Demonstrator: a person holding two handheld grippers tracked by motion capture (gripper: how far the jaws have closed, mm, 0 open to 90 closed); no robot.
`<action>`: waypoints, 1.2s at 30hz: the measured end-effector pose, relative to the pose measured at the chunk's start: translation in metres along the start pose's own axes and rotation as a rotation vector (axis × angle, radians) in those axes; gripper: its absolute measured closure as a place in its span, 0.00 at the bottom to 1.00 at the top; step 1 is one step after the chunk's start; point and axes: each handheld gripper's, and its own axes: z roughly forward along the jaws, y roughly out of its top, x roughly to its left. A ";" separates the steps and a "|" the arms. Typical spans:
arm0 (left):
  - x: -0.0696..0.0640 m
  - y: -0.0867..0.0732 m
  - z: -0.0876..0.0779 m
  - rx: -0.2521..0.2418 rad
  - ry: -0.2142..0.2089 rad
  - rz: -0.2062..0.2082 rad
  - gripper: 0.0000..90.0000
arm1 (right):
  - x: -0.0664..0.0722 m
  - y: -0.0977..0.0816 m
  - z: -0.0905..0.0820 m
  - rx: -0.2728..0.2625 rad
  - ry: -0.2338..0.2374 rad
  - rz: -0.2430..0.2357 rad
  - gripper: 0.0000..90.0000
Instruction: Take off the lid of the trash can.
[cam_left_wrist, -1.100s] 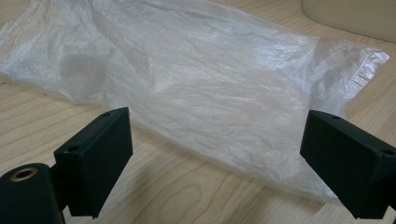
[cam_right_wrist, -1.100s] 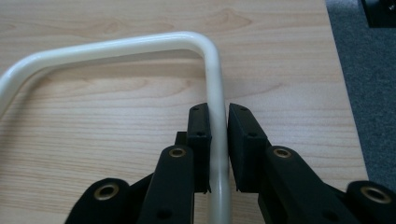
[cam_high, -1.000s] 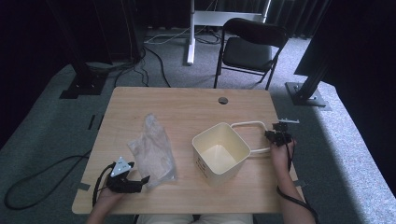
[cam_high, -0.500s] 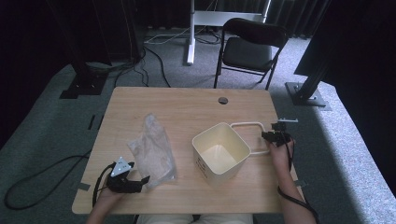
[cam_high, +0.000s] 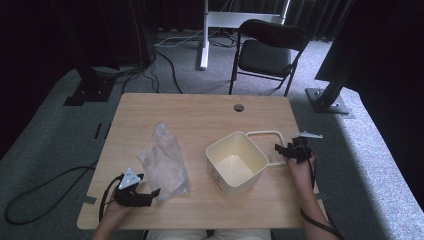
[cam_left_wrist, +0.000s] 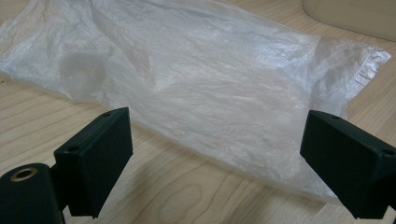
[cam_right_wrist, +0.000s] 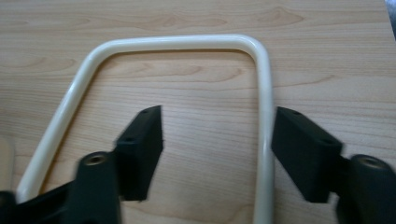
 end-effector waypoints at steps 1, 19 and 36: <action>0.000 0.000 0.000 0.000 -0.001 0.001 0.11 | 0.000 -0.001 -0.001 -0.010 0.007 -0.001 0.32; 0.000 0.000 0.000 0.003 0.001 -0.004 0.11 | 0.021 -0.034 -0.039 -0.111 0.076 -0.088 0.13; 0.005 0.002 -0.003 -0.010 -0.012 -0.037 0.11 | 0.011 -0.099 -0.080 -0.161 0.101 -0.034 0.13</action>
